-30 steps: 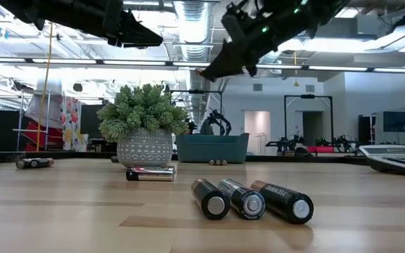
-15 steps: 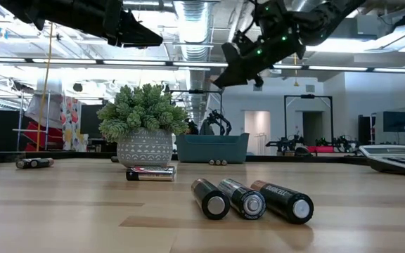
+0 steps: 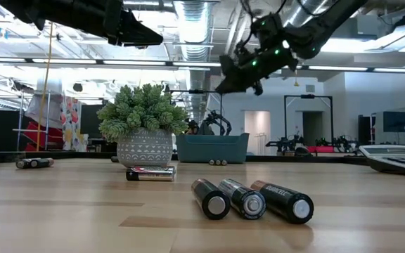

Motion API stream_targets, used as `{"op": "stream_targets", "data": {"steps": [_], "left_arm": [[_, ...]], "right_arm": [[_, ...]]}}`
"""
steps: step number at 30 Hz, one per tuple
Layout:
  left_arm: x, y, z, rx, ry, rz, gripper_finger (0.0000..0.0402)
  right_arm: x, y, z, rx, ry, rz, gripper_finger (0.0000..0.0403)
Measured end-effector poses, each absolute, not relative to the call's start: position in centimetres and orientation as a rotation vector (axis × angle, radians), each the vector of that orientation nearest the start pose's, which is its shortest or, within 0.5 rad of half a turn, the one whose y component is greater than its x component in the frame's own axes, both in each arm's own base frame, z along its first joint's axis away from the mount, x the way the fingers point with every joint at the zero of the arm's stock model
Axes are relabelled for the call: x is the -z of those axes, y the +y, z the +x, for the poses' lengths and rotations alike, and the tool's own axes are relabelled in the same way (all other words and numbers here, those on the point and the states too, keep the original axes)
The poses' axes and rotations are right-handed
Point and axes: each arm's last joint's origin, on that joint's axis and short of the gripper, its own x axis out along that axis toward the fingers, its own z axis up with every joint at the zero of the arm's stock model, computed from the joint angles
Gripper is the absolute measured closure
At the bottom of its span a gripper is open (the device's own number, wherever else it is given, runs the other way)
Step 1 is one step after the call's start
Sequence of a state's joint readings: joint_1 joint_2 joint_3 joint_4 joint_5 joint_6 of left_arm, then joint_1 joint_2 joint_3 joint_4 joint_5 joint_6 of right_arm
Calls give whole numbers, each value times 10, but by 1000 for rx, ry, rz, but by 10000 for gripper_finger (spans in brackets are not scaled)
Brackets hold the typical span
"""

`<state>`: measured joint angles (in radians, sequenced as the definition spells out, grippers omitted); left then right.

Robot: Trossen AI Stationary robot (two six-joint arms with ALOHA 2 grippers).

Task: Sort batteries
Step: Put the black battery into the blue bin

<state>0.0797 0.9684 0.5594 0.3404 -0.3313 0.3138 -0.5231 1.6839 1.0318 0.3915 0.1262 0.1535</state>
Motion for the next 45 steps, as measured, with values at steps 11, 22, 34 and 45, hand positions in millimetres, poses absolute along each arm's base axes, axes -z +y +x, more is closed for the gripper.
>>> {"op": "stream_targets", "data": {"steps": [11,22,34,45], "left_arm": [[-271,28,212,-407,147,313,210],[-273,28,211,-418,122,236,210],[-270,28,210,-419,148,225,210],[-267,28,210,-417,178,210,210]], "right_arm": [[-217,-208,350,670,261,214,259],[-240,-198,347,643,244,130,192],[-296,-139,335,502,253,-13,202],[-309,-79,332,338,328,-47,202]]}}
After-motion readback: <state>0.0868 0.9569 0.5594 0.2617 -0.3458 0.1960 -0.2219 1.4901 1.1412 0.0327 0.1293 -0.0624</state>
